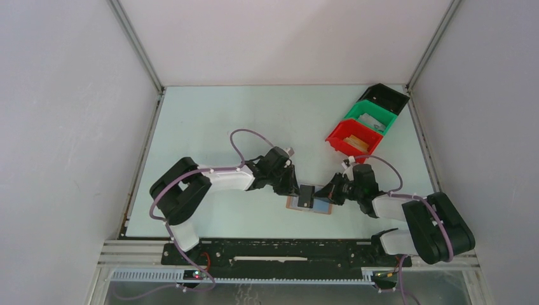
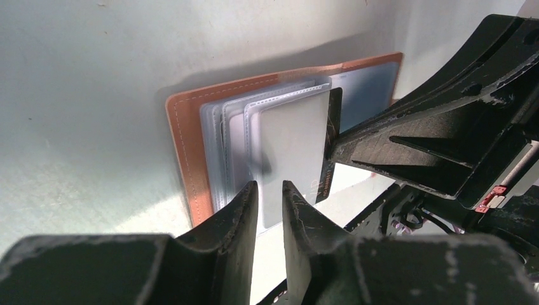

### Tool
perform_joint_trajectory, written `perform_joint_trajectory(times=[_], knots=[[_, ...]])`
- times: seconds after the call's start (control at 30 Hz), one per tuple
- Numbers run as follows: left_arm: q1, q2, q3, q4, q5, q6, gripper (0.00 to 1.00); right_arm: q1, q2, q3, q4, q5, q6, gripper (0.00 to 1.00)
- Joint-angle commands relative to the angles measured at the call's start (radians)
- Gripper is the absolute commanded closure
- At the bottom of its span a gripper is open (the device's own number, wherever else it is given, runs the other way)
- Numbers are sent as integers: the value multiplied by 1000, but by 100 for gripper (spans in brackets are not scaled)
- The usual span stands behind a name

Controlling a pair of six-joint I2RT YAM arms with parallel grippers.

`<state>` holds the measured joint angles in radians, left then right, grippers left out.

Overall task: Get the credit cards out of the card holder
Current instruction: Remove the credit card from the card holder.

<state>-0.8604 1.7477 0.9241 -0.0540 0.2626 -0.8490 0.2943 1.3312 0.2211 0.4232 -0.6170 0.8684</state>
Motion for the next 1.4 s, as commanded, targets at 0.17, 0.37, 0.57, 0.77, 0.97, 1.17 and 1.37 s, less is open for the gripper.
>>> perform_joint_trajectory(times=[0.17,0.37,0.57,0.77,0.97,1.17,1.37], knots=[[8,50,-6,-93,-62,19,73,-36,-6,-8,-9,-45,-42,100],[10,43,-13,-91,-64,19,73,-59,-35,-37,-20,-43,-50,100],[9,49,-11,-83,-53,19,73,-96,-32,-68,-4,-57,-53,83],[-1,-8,-16,-76,-73,45,72,-99,-33,-78,13,-60,-44,64],[-31,-111,-11,-55,-83,88,65,-108,-32,-81,2,-52,-46,62],[-34,-80,-4,44,45,77,64,-116,-34,-86,5,-52,-42,62],[-36,-42,0,97,69,66,64,-115,-38,-85,6,-53,-39,62]])
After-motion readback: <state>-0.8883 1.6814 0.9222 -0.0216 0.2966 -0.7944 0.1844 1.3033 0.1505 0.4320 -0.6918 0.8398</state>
